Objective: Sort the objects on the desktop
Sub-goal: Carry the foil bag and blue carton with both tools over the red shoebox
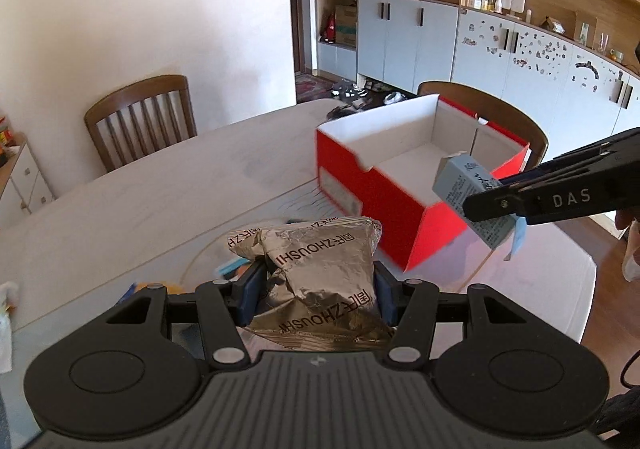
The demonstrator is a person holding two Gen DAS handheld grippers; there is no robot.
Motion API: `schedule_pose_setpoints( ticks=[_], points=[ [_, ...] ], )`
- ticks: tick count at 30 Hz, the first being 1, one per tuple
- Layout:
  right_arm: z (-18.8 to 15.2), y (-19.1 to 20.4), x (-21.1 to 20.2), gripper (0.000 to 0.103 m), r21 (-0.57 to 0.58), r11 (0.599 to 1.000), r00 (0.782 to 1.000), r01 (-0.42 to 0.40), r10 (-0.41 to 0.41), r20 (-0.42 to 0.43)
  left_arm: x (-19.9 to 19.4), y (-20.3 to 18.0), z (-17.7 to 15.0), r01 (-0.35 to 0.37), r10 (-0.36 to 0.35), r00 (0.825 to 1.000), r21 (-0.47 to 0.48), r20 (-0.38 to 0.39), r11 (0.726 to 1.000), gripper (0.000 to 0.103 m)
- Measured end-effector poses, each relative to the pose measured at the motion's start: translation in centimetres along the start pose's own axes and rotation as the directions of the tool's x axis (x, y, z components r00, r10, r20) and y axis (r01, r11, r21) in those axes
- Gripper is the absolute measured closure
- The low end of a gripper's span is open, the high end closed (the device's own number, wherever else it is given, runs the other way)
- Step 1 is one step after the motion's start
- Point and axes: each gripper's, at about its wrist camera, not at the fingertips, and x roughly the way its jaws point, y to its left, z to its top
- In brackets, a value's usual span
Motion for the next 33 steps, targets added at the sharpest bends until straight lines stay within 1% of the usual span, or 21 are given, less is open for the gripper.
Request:
schedule_pose_setpoints(
  ticks=[7,12,19,23,27,33],
  points=[
    [1.4,-4.4,0.4,0.074,-0.013,1.000,1.000,0.007,-0.007,0.001,2.8,-3.6,3.2,0.012,-0.012,1.000,0.015,0.020,1.000,0.048],
    [2.1,-7.3,0.8,0.074,-0.007,1.000,1.000,0.011,-0.011,-0.002,4.7,-5.7,5.0,0.035,-0.035,0.999,0.028,0.030,0.999,0.048],
    [2.8,-9.7,1.3,0.074,0.001,1.000,1.000,0.014,-0.014,0.000,7.0,-7.8,6.8,0.027,-0.028,0.999,0.063,0.017,0.998,0.048],
    [3.4,-11.1,2.0,0.074,0.004,1.000,1.000,0.025,-0.025,0.000,8.4,-8.9,7.8,0.041,-0.042,0.999,0.093,0.011,0.995,0.048],
    [3.7,-12.3,2.7,0.074,0.008,0.999,0.999,0.036,-0.036,-0.003,10.0,-9.7,8.6,0.062,-0.061,0.998,0.102,-0.011,0.993,0.048],
    [4.4,-13.8,3.9,0.074,0.023,0.999,0.999,0.042,-0.041,-0.024,12.1,-10.5,9.8,0.081,-0.077,0.997,0.141,-0.029,0.987,0.048]
  ],
)
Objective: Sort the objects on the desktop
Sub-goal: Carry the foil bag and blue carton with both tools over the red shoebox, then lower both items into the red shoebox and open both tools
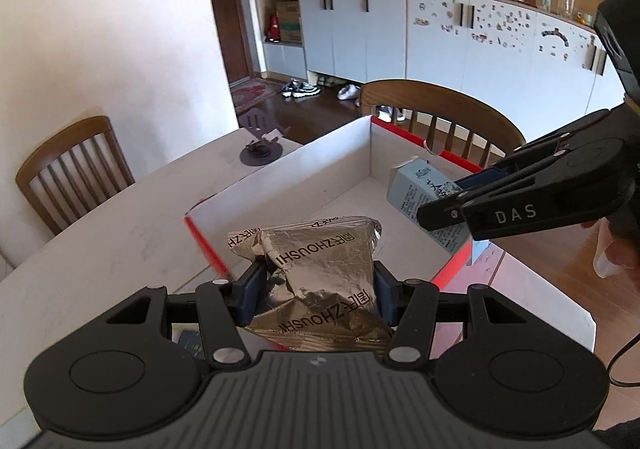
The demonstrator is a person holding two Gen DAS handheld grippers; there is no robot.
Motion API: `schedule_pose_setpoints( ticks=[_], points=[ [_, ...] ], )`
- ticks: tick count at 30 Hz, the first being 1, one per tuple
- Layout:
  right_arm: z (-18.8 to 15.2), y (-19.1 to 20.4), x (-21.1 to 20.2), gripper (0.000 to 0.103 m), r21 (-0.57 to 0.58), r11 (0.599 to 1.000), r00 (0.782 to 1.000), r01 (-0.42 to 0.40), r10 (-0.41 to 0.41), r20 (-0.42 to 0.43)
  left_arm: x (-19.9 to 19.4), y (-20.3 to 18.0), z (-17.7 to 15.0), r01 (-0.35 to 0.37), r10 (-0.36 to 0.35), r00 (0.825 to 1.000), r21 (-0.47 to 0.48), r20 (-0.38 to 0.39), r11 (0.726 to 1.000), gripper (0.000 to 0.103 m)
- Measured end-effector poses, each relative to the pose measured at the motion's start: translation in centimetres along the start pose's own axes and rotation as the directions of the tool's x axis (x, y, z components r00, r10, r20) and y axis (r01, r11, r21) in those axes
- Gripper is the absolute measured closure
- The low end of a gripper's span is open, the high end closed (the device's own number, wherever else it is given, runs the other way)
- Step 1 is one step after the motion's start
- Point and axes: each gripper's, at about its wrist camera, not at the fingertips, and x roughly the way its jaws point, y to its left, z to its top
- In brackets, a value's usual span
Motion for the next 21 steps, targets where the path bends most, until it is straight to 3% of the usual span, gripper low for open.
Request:
schedule_pose_setpoints(
  ticks=[10,21],
  points=[
    [1.4,-2.4,2.9,0.074,-0.017,1.000,0.999,0.026,-0.027,-0.032,4.3,-0.5,1.4,0.018,-0.012,0.997,0.079,-0.075,0.997,0.048],
    [2.4,-4.4,7.9,0.074,-0.027,0.999,0.992,0.031,-0.034,-0.120,9.2,-0.8,2.8,0.048,-0.027,0.980,0.102,-0.197,0.994,0.048]
  ],
)
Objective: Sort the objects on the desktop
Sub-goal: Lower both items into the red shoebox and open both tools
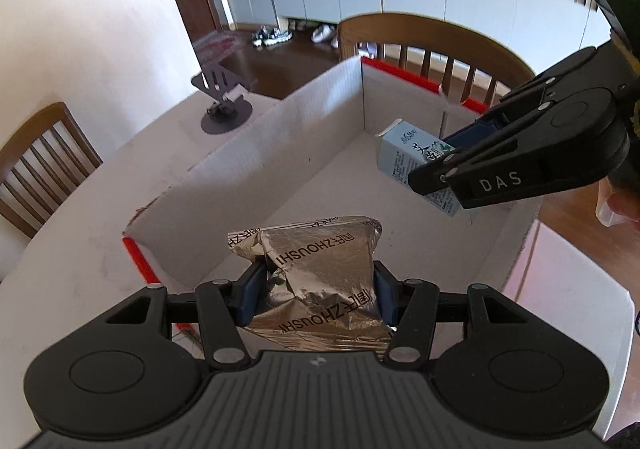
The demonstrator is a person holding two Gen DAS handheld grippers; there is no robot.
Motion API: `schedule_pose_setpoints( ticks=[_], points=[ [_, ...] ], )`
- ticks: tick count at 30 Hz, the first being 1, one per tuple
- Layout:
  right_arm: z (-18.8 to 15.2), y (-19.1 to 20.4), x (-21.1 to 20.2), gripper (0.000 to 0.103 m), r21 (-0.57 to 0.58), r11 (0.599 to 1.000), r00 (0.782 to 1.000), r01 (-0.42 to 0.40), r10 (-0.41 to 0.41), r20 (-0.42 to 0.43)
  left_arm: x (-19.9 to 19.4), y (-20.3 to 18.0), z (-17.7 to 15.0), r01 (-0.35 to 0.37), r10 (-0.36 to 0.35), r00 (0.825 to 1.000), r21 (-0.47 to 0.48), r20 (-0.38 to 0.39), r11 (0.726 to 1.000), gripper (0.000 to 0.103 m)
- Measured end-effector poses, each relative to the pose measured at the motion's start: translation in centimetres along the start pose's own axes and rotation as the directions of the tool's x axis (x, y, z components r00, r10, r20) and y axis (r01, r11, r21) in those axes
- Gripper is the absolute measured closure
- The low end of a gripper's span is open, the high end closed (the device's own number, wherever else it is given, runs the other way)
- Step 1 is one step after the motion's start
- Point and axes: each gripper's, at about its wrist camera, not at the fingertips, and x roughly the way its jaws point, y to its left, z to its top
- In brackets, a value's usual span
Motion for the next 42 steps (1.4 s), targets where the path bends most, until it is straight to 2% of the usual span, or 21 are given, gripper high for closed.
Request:
schedule_pose_setpoints(
  ticks=[7,16,22,32,34,38,40,42],
  points=[
    [0.8,-0.5,2.8,0.074,-0.002,1.000,0.998,-0.015,0.015,-0.067,2.1,0.0,0.4,0.030,-0.031,0.997,-0.018,-0.071,0.999,0.048],
    [1.0,0.1,5.5,0.074,-0.023,1.000,0.985,-0.014,0.010,-0.170,4.7,0.4,0.1,0.059,-0.067,0.983,-0.047,-0.172,0.997,0.048],
    [1.2,0.2,6.3,0.074,-0.021,1.000,0.979,-0.018,0.013,-0.203,5.4,0.2,0.0,0.073,-0.081,0.977,-0.044,-0.199,0.996,0.048],
    [1.6,0.1,7.2,0.072,-0.016,1.000,0.967,-0.025,0.020,-0.253,5.4,0.4,0.2,0.086,-0.097,0.977,-0.063,-0.192,0.994,0.047],
    [1.6,0.0,7.2,0.072,-0.012,0.999,0.967,-0.031,0.027,-0.252,5.5,0.4,0.2,0.086,-0.096,0.977,-0.064,-0.190,0.994,0.041],
    [1.7,-0.1,7.1,0.068,-0.002,0.999,0.967,-0.033,0.032,-0.251,5.6,0.7,0.3,0.084,-0.097,0.979,-0.076,-0.180,0.994,0.039],
    [1.8,-0.2,6.8,0.065,0.000,0.999,0.969,-0.035,0.034,-0.244,5.3,0.8,0.3,0.086,-0.098,0.982,-0.077,-0.164,0.993,0.031],
    [1.8,-0.1,6.2,0.061,-0.001,0.999,0.972,-0.038,0.037,-0.232,4.9,0.9,0.3,0.090,-0.102,0.983,-0.085,-0.151,0.992,0.028]
  ],
)
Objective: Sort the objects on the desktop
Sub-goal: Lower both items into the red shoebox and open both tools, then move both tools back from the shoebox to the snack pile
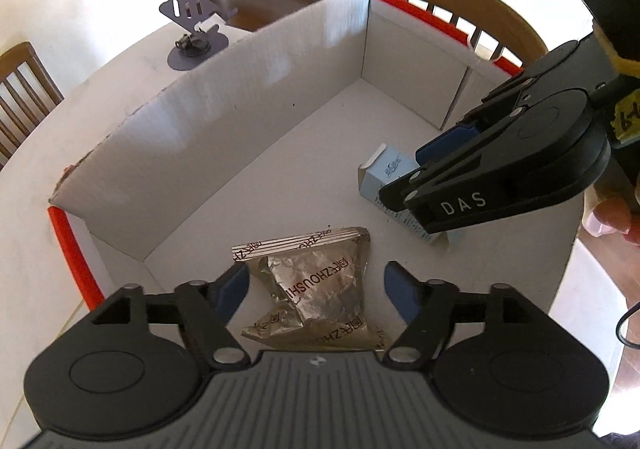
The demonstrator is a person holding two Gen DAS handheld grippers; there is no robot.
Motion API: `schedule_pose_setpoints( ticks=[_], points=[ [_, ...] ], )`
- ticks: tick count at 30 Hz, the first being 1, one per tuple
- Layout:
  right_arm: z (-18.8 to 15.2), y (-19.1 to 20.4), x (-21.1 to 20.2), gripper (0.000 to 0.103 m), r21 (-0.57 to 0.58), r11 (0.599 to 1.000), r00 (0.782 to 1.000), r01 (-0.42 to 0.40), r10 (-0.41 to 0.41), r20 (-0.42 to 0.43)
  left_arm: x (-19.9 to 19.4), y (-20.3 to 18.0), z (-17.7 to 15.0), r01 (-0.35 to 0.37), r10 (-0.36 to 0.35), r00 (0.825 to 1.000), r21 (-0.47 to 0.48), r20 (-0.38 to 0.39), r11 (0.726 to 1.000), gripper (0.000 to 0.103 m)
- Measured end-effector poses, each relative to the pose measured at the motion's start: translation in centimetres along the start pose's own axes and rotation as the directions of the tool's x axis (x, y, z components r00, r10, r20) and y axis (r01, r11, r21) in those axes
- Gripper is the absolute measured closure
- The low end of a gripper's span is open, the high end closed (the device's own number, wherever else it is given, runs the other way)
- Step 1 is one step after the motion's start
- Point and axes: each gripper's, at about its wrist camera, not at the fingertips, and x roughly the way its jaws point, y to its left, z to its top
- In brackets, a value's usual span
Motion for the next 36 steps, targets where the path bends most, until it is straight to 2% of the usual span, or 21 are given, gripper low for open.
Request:
schedule_pose_setpoints(
  ticks=[6,17,30,33,36],
  points=[
    [-0.6,0.1,-2.0,0.052,-0.007,1.000,0.999,-0.010,0.010,0.044,-1.7,-0.1,-0.1,-0.003,0.004,0.999,-0.023,0.045,1.000,0.021],
    [-2.0,1.3,-5.0,0.046,-0.023,0.999,0.994,-0.025,0.027,0.105,-5.3,-0.8,-1.6,0.002,0.007,0.991,-0.068,0.134,0.998,0.016],
    [-4.0,2.8,-9.1,0.029,-0.046,0.998,0.974,-0.042,0.051,0.222,-9.1,-1.7,-4.4,0.026,0.002,0.974,-0.122,0.227,0.992,0.013],
    [-4.6,3.4,-9.8,0.027,-0.043,0.998,0.968,-0.046,0.055,0.246,-10.1,-1.6,-5.2,0.022,0.015,0.967,-0.143,0.254,0.989,0.000],
    [-5.2,4.2,-10.5,0.026,-0.045,0.998,0.961,-0.044,0.054,0.269,-11.0,-1.5,-6.0,0.019,0.027,0.960,-0.162,0.278,0.987,0.000]
  ],
)
